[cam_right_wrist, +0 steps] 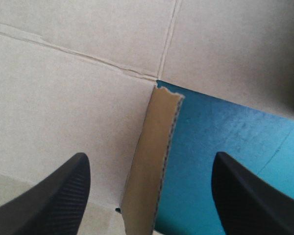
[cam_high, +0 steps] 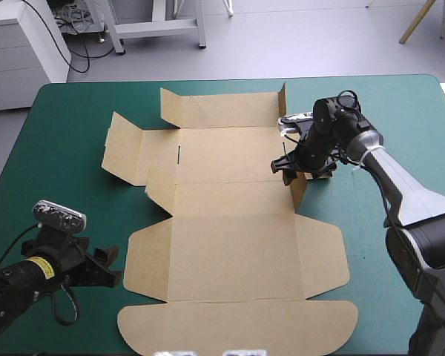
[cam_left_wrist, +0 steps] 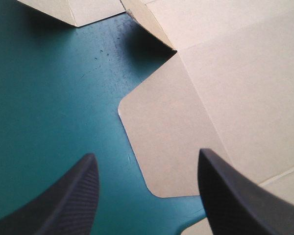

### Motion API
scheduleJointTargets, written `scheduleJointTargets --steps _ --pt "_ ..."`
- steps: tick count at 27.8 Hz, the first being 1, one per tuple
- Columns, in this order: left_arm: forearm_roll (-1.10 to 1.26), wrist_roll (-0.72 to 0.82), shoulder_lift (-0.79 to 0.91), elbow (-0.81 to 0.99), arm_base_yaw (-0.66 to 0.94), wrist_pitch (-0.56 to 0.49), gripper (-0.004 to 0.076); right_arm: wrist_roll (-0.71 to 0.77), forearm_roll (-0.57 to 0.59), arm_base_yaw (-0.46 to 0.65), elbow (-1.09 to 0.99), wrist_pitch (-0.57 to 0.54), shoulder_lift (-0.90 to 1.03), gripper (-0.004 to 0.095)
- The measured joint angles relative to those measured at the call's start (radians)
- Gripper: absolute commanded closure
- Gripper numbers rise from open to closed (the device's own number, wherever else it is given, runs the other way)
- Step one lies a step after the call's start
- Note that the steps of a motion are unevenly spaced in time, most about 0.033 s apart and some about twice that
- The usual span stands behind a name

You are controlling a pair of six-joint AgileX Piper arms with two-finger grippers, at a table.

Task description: Fold the box

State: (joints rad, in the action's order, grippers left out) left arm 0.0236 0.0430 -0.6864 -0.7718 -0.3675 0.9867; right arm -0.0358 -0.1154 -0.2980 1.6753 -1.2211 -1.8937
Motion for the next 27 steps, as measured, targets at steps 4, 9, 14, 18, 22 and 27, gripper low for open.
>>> scheduleJointTargets --steps 4,9,14,18,22,27 --pt "-0.004 0.000 0.000 0.000 0.000 0.000 0.0302 -0.004 -0.014 0.000 0.000 0.006 -0.018 0.0439" --pt "-0.006 0.000 0.000 0.000 0.000 0.000 0.0302 -0.008 -0.016 0.000 0.000 0.006 -0.035 0.0806" --pt "-0.011 0.000 0.000 0.000 0.000 0.000 0.0302 -0.046 -0.017 0.000 0.000 0.006 -0.038 0.0918" --pt "-0.011 0.000 0.000 0.000 0.000 0.000 0.0302 -0.073 -0.013 0.000 0.000 0.017 -0.038 0.0918" --pt "-0.012 0.000 0.000 0.000 0.000 0.000 0.0302 -0.136 -0.002 0.000 0.000 0.017 -0.038 0.0918" --pt "-0.016 0.000 0.000 0.000 0.000 0.000 0.0302 -0.292 0.026 0.000 0.041 0.016 -0.038 0.0918"
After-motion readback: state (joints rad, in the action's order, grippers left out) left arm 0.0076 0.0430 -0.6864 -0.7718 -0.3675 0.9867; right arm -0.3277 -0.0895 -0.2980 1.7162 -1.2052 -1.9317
